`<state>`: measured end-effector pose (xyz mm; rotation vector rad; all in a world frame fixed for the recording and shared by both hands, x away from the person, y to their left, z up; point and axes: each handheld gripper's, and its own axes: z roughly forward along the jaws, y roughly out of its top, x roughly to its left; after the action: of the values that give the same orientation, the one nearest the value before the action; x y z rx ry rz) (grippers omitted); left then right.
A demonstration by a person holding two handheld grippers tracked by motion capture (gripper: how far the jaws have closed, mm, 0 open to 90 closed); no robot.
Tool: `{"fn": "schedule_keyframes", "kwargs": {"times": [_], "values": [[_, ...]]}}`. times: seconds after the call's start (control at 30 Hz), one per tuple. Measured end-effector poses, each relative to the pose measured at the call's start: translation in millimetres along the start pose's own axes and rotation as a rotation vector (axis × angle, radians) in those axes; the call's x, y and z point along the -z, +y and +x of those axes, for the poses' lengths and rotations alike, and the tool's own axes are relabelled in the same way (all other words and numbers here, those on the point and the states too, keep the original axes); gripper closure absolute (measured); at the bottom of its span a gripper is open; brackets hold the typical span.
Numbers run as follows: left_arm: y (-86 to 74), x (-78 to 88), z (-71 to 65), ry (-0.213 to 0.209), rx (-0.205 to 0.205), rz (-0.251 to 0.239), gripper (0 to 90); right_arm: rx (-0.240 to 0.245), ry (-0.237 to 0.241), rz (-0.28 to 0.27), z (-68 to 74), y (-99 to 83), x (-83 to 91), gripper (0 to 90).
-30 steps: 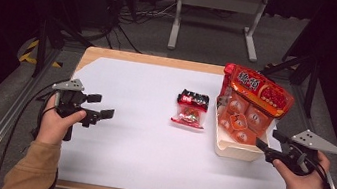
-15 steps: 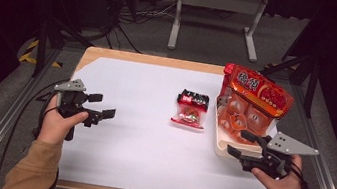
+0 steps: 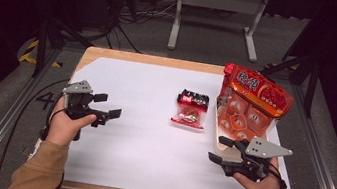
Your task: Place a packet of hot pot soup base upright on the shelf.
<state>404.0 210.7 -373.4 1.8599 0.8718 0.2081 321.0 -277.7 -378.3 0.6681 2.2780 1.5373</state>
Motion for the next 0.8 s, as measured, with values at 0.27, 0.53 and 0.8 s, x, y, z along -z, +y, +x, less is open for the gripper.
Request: {"fn": "schedule_keyframes", "kwargs": {"times": [0.27,0.53,0.8], "values": [[6.0,-24.9,-12.3,-0.003,-0.030,0.017,14.4,0.020,0.015,0.029,3.1,-5.3,-11.1,38.1],[7.8,-62.4,-24.6,-0.009,-0.063,0.059,16.5,0.013,0.005,0.042,0.4,-8.9,-10.5,38.6],[11.1,-102.8,-33.1,-0.073,-0.035,0.070,21.3,0.021,-0.002,0.042,0.1,-10.2,-9.6,38.0]]}}
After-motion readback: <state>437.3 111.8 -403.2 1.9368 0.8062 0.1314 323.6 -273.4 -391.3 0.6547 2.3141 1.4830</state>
